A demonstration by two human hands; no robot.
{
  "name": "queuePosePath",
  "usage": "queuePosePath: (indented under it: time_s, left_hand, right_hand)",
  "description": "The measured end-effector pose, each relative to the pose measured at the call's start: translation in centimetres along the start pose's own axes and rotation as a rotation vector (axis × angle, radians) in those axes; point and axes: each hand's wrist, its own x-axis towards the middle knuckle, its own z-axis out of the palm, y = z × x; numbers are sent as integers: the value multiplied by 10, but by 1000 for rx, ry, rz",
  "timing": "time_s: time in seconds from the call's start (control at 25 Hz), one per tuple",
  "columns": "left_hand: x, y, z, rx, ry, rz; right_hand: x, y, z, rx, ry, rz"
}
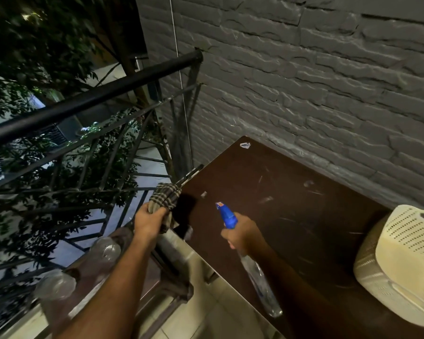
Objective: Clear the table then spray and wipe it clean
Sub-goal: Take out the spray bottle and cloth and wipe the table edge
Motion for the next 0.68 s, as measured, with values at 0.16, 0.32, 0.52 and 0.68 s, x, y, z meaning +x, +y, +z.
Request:
queuePosePath:
  time_s: [0.16,0.32,0.52,0.68]
  left_hand:
    - [0,-7,-16,50,-34,5]
    - [3,-12,-32,99,-85,37]
    - [3,-15,-33,66,-182,34]
    - [-2,-16,-29,37,-233,25]
  right_hand:
    - [-18,5,30,-25,-70,92]
    - [-42,17,25,5,-2,232]
    - [-69,50,-2,165,247,375]
    - [-91,62,-15,254,369,393]
